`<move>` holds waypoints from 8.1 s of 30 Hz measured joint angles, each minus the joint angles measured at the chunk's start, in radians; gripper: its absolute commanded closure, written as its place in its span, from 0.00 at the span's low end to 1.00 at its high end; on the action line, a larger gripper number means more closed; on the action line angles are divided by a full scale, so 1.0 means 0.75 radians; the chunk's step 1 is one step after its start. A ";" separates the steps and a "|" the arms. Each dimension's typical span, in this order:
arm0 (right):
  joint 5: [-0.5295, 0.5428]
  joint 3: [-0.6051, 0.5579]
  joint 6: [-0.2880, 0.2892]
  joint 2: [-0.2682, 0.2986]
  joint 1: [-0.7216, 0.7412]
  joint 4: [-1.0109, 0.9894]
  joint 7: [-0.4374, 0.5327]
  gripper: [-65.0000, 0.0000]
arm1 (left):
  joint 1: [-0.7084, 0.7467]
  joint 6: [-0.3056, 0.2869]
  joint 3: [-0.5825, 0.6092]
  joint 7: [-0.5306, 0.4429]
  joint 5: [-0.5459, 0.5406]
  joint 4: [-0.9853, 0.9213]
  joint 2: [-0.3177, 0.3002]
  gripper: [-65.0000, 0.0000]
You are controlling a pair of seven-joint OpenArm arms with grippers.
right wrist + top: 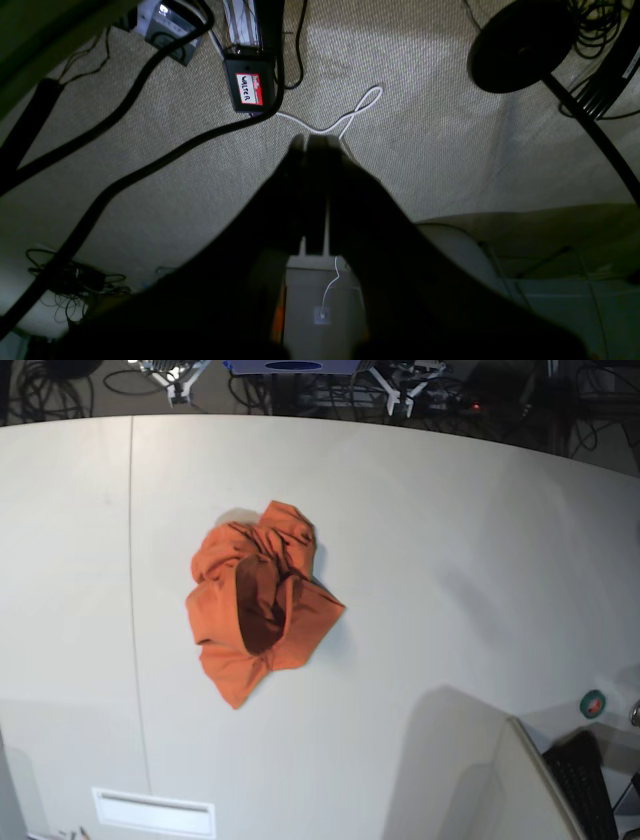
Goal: Layout the t-shirt on the table in an organized manner, then fold the t-shirt properly
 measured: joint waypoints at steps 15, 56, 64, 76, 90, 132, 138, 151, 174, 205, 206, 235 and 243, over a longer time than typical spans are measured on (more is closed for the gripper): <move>-0.001 0.000 0.001 0.001 -0.043 -0.007 0.159 1.00 | 0.008 0.001 -0.001 0.000 -0.003 0.000 0.000 1.00; 0.049 0.153 0.004 0.076 -0.715 1.310 -0.627 1.00 | 0.636 0.000 0.015 0.020 -0.002 0.904 -0.163 1.00; 0.043 0.298 0.000 0.021 -0.974 1.963 -0.842 1.00 | 0.973 0.000 0.002 0.050 -0.005 1.436 -0.225 1.00; 0.050 0.248 0.003 -0.033 -0.861 2.548 -1.059 1.00 | 1.098 0.004 -0.004 0.049 -0.006 2.051 -0.264 1.00; 0.046 -0.195 0.006 -0.073 -0.395 2.548 -1.067 0.55 | 0.797 0.013 -0.238 0.352 -0.315 2.178 -0.231 0.72; -0.103 -0.191 0.016 0.094 0.232 2.272 -0.894 1.00 | 0.587 0.009 -0.399 0.361 -0.322 2.015 -0.229 0.61; -0.115 -0.101 0.012 0.202 0.526 2.259 -0.908 1.00 | 0.584 0.002 -0.442 0.359 -0.323 2.015 -0.223 0.61; -0.119 0.106 0.011 0.247 0.275 2.430 -0.998 1.00 | 0.576 0.000 -0.425 0.363 -0.323 2.014 -0.204 0.61; -0.114 0.597 0.014 0.072 -0.283 2.142 -0.980 0.54 | 0.539 -0.001 -0.428 0.364 -0.323 1.996 -0.196 0.61; -0.117 -0.111 -0.142 -0.032 0.506 1.399 -0.860 0.24 | 0.554 0.000 -0.440 0.357 -0.323 1.918 -0.193 0.61; -0.118 -0.110 -0.145 -0.031 0.517 1.365 -0.859 0.24 | 0.555 0.000 -0.439 0.357 -0.323 1.918 -0.192 0.61; -0.087 0.002 -0.104 0.045 -0.477 2.508 -0.858 1.00 | 0.495 0.000 -0.428 0.358 -0.322 1.918 -0.194 0.61; 0.231 0.303 0.094 0.079 -0.606 2.354 -0.849 1.00 | 0.492 0.004 -0.427 0.359 -0.318 1.918 -0.196 0.61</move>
